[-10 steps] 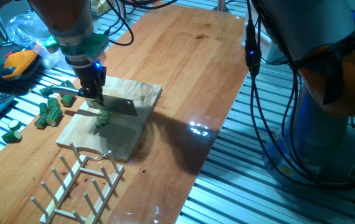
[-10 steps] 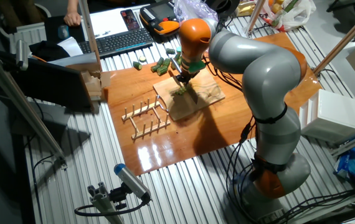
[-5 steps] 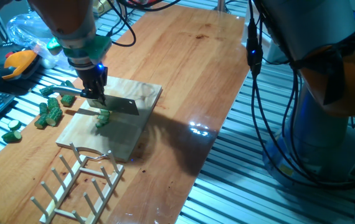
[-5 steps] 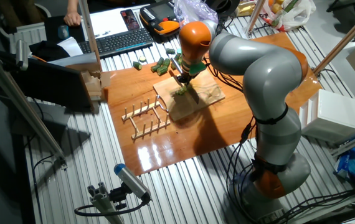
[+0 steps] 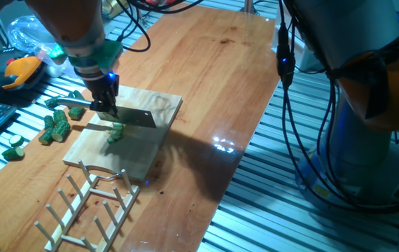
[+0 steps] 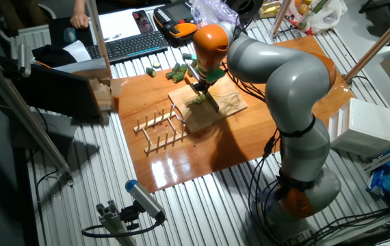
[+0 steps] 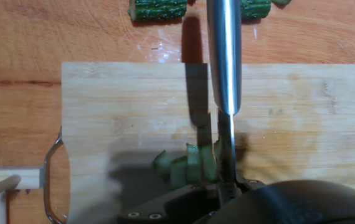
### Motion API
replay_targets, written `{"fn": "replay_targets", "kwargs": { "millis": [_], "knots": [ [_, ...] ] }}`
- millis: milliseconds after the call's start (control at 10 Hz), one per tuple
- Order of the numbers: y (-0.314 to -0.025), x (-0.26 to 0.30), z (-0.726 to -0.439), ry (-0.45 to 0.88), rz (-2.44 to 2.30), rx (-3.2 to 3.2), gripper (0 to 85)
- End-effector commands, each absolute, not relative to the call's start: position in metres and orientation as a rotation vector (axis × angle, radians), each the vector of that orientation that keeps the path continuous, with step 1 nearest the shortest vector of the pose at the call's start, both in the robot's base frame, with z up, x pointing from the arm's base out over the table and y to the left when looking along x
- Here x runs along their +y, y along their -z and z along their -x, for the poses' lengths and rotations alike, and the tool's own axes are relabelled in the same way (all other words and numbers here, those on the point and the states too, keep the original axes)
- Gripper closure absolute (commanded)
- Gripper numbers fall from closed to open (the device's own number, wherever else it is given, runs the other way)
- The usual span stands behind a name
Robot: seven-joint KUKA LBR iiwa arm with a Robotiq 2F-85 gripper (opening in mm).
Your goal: Chop the cucumber into shreds
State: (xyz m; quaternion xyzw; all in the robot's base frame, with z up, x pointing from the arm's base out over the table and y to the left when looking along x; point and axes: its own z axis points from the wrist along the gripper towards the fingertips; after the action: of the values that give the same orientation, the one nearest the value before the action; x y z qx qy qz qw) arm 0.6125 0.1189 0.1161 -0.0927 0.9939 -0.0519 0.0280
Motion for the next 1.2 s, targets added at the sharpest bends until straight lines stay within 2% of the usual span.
{"fn": "replay_targets", "kwargs": {
  "millis": [0, 400, 500, 1100],
  "knots": [
    [-0.117, 0.121, -0.613, 0.143, 0.286, 3.074, 85.0],
    [-0.121, 0.126, -0.617, 0.175, 0.292, 3.08, 85.0],
    [-0.12, 0.124, -0.617, 0.246, 0.35, 3.047, 85.0],
    [-0.125, 0.139, -0.627, 0.215, 0.253, 3.067, 85.0]
  ]
}}
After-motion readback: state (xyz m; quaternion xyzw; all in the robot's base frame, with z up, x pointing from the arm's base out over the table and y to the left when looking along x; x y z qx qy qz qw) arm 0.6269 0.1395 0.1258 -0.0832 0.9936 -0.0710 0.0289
